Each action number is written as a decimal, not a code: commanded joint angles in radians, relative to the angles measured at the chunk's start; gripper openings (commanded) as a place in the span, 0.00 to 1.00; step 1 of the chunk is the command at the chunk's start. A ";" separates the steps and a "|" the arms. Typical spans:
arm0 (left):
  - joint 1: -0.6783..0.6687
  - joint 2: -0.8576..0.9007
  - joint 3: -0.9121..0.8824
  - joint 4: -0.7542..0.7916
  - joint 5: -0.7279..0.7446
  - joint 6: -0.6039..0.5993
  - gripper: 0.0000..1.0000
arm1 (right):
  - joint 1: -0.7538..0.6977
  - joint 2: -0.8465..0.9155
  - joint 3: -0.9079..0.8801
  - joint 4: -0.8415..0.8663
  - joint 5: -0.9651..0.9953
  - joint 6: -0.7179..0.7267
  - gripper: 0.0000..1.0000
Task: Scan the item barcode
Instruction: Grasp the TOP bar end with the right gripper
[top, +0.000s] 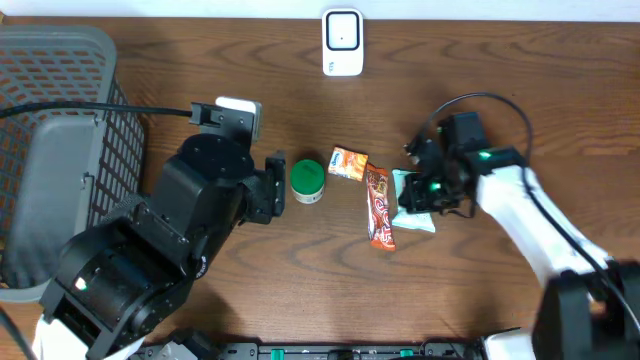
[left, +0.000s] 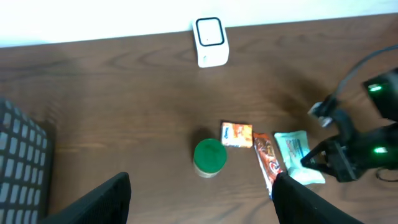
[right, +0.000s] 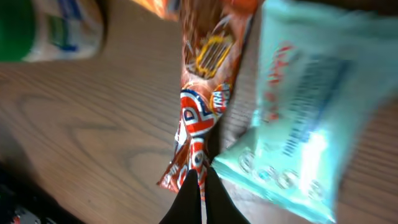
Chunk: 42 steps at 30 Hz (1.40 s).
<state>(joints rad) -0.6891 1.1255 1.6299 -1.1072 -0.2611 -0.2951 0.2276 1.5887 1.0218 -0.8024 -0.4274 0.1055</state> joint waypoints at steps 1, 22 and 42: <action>0.004 0.007 0.010 -0.010 -0.022 -0.006 0.73 | 0.068 0.074 0.012 0.024 -0.022 0.024 0.01; 0.004 0.051 0.010 -0.069 -0.021 -0.016 0.74 | 0.286 0.215 0.010 0.064 0.286 0.224 0.01; 0.004 0.029 0.010 -0.077 -0.109 -0.083 0.74 | 0.347 0.079 0.156 -0.063 0.349 0.187 0.99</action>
<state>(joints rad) -0.6891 1.1751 1.6299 -1.1835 -0.2848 -0.3218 0.5461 1.6154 1.1790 -0.8677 -0.1692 0.2996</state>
